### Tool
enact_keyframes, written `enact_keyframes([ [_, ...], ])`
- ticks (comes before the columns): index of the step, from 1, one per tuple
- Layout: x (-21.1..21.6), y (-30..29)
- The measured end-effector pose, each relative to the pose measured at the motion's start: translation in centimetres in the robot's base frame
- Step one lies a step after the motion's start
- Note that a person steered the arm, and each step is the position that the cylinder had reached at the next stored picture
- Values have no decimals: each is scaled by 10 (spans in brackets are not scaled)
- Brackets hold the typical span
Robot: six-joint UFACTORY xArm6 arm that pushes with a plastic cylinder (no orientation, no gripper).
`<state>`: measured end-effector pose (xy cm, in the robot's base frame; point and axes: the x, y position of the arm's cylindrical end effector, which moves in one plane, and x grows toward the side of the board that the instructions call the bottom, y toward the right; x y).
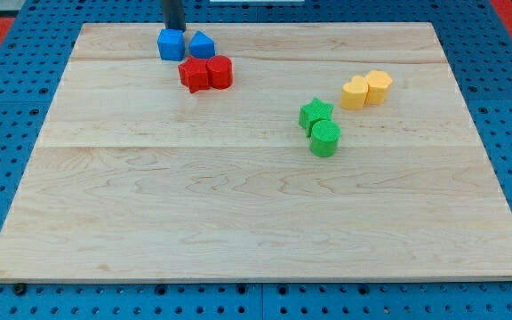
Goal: Push blue cube closer to blue triangle
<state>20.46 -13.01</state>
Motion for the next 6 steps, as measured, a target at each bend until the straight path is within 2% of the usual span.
enact_keyframes([
  [2, 13, -79],
  [3, 15, -72],
  [5, 18, 27],
  [6, 36, 41],
])
